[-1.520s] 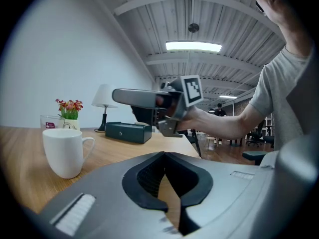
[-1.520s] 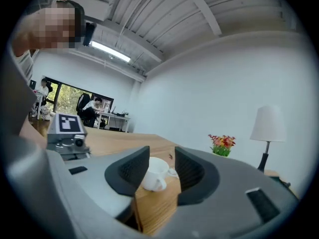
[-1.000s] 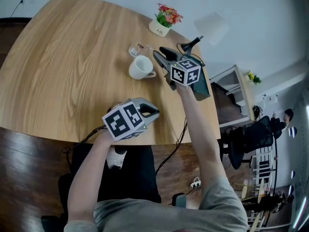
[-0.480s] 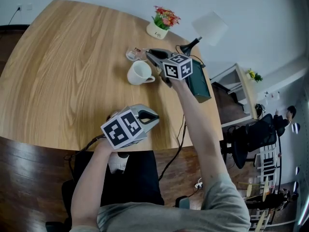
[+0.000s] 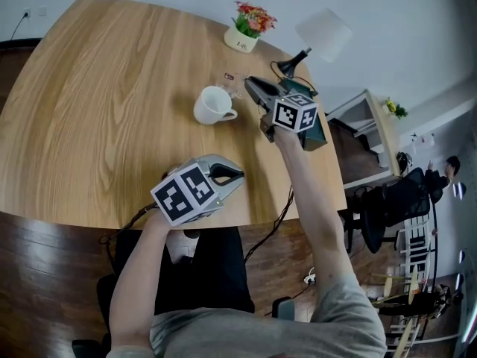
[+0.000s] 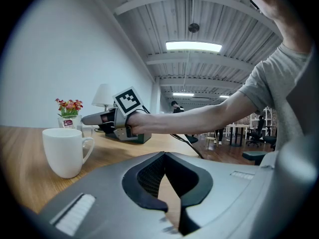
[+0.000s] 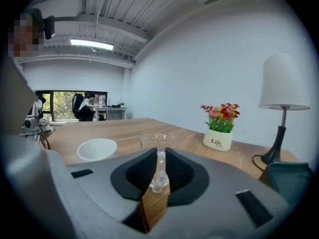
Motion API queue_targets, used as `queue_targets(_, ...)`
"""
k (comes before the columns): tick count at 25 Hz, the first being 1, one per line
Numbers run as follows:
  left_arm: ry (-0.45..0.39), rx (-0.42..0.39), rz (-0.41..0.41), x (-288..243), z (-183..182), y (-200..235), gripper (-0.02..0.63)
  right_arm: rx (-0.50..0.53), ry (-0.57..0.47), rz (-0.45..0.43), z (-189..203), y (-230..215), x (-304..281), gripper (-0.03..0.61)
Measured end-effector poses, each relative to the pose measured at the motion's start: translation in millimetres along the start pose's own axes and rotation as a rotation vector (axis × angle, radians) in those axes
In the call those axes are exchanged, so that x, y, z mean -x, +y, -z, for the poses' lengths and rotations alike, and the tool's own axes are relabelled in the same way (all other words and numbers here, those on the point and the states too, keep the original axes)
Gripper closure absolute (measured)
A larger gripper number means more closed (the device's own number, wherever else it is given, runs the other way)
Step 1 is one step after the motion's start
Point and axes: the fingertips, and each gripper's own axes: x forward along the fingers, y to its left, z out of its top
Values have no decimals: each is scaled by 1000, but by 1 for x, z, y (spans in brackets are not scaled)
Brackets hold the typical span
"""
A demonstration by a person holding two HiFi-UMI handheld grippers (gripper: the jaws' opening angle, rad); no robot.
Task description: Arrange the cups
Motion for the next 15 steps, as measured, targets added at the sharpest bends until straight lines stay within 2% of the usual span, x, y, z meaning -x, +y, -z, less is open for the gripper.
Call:
queue_targets(4,0,-1,-1,-1,1,0,604,-27,8,30,18,-6,31,515)
queue_targets(9,8,-9,0,0,4,2,604,-38,14,15,43,3,54,515)
queue_targets(12,5,-10,-1,-1,4,2,604,23,38,26,47,6,57,520)
queue_targets(15,5,-9,-3,0,5,2,604,110,159,53,66,7,47,489)
